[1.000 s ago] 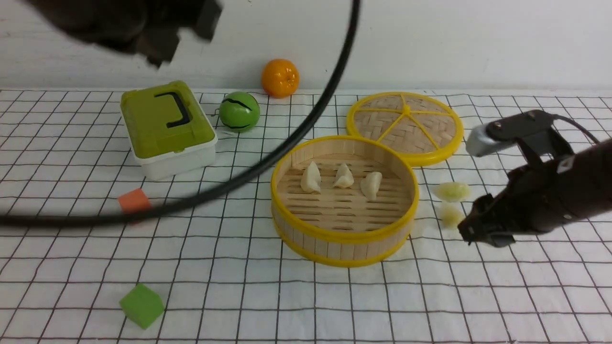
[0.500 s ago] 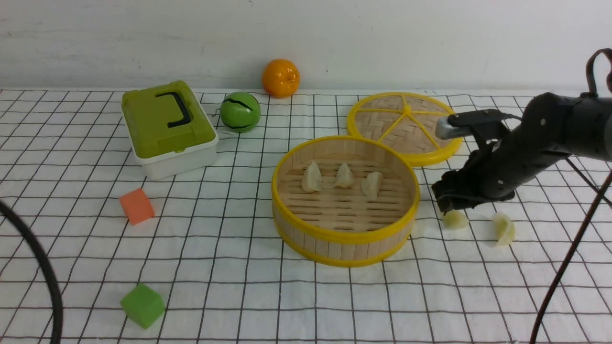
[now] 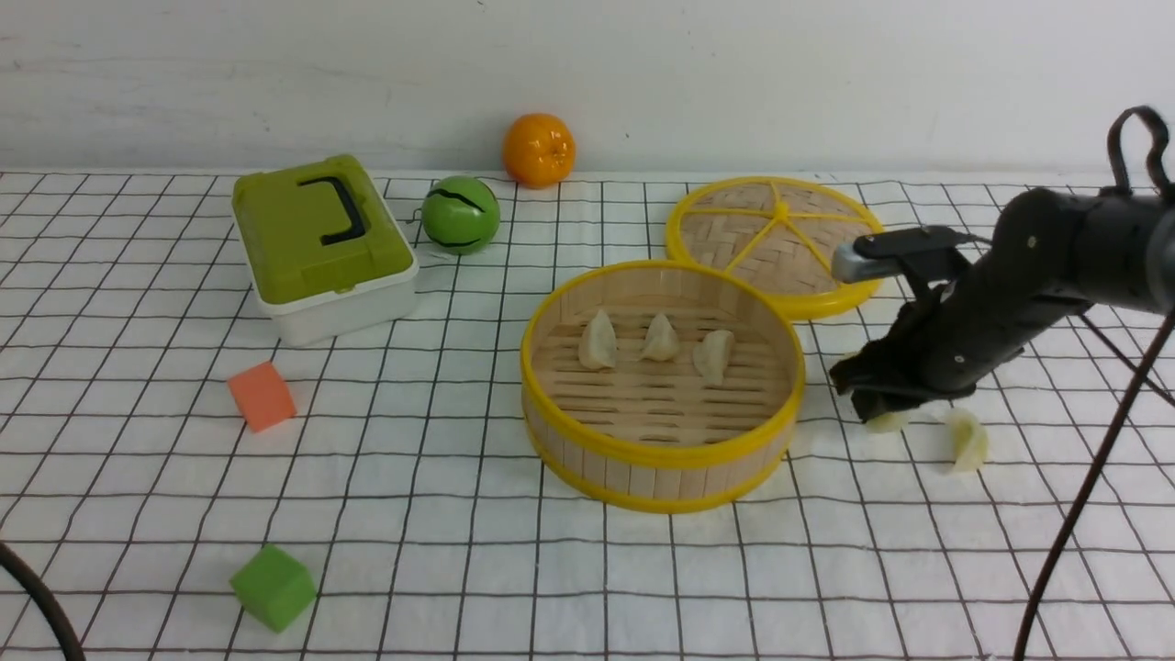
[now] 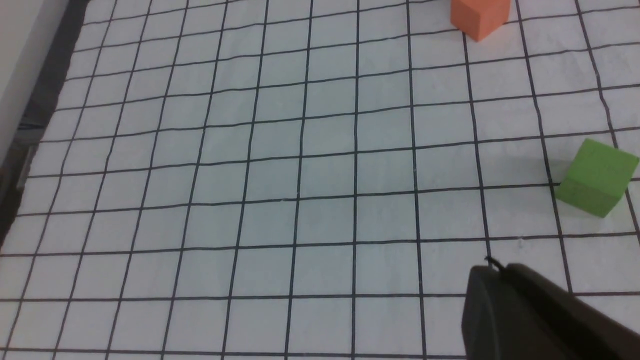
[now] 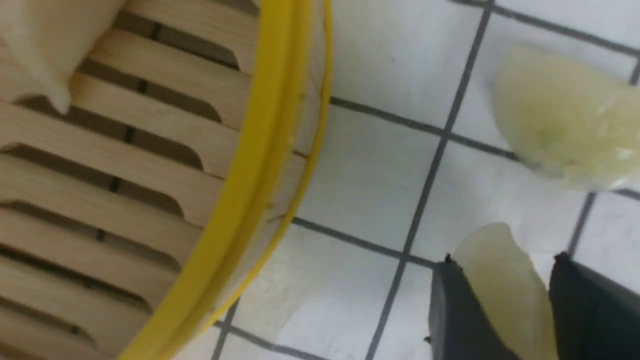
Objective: Put the dumplings into the steamer on the table with the white tablecloth.
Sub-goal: 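Reach for and grasp a dumpling lying on the table beside the steamer, then place the dumpling in the bamboo steamer basket with the right gripper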
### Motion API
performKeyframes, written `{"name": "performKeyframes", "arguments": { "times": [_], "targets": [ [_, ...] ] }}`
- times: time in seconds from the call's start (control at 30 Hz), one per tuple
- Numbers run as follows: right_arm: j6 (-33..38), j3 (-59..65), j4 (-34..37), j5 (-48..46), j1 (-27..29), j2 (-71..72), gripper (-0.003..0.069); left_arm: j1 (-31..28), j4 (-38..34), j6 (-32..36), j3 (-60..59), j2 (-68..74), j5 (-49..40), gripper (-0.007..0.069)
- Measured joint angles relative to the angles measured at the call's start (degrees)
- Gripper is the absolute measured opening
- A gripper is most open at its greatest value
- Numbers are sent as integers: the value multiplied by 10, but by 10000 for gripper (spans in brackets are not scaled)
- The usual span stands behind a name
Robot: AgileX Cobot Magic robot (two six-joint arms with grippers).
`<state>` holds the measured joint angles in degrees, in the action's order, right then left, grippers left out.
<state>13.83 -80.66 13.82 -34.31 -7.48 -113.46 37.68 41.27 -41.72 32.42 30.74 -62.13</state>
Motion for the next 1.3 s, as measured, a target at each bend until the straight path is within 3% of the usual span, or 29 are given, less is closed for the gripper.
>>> {"name": "performKeyframes", "arguments": {
  "times": [0.13,0.27,0.37,0.43,0.47,0.57,0.7,0.93,1.07,1.2,1.3],
  "targets": [
    [-1,0,17,-3,-3,63,234,0,1,-30,-27,0,30,-13],
    [8,-1,96,4,-41,113,234,0,2,-49,-32,0,64,-13],
    [53,-1,174,40,-127,110,234,0,2,-55,-32,0,89,-13],
    [66,-1,188,59,-152,101,234,0,1,-55,-32,0,92,-13],
    [85,-1,203,108,-192,78,234,0,-4,-55,-32,0,94,-13],
    [97,-1,209,183,-230,36,234,0,-19,-55,-32,0,94,-13],
    [98,-1,219,261,-245,-18,234,0,-33,-56,-32,0,95,-13],
    [99,0,245,276,-245,-50,241,0,-38,-57,-32,0,112,-13],
    [100,0,249,277,-245,-50,307,0,-38,-57,-32,0,118,-13],
    [100,0,251,274,-244,-48,463,0,-39,-57,-32,0,119,-13],
    [100,0,251,260,-238,-39,514,0,-39,-57,-32,0,121,-13]
  ]
}}
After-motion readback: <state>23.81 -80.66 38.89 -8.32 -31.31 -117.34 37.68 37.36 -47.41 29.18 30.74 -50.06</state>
